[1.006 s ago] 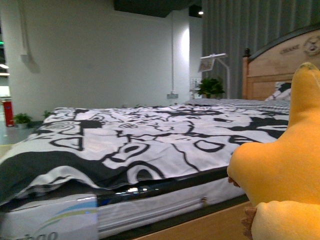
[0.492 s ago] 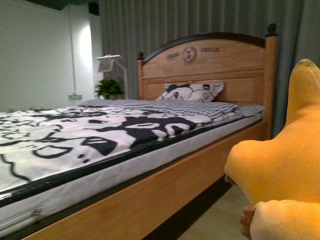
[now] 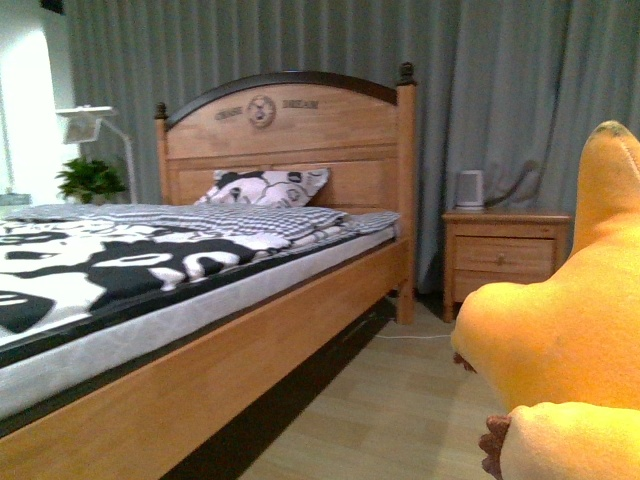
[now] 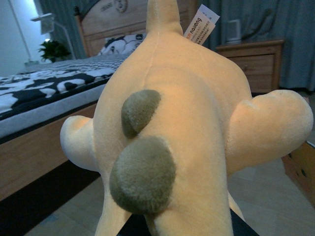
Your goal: Put away toys
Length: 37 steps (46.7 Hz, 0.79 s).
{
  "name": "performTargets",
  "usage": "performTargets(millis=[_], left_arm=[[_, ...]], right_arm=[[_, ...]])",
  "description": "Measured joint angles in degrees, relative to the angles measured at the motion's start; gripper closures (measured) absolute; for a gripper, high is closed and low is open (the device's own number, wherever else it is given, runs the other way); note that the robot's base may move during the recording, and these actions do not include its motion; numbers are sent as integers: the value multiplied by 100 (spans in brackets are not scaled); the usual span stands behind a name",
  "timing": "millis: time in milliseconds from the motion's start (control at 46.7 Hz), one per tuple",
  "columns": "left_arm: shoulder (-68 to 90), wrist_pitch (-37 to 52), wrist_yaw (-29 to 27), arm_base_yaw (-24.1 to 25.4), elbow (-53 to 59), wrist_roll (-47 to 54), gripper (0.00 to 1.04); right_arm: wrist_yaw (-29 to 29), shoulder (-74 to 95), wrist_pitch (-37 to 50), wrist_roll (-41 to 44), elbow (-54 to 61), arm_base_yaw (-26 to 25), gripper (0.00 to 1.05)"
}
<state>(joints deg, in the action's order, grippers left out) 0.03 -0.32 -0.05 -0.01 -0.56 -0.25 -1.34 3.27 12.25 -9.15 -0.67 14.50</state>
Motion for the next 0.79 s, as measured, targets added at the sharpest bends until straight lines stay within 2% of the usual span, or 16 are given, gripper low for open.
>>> performTargets(millis=[792], left_arm=[[0,0,4,0,0,2,6]], right_arm=[[-48,-7,0,0,0,7,97]])
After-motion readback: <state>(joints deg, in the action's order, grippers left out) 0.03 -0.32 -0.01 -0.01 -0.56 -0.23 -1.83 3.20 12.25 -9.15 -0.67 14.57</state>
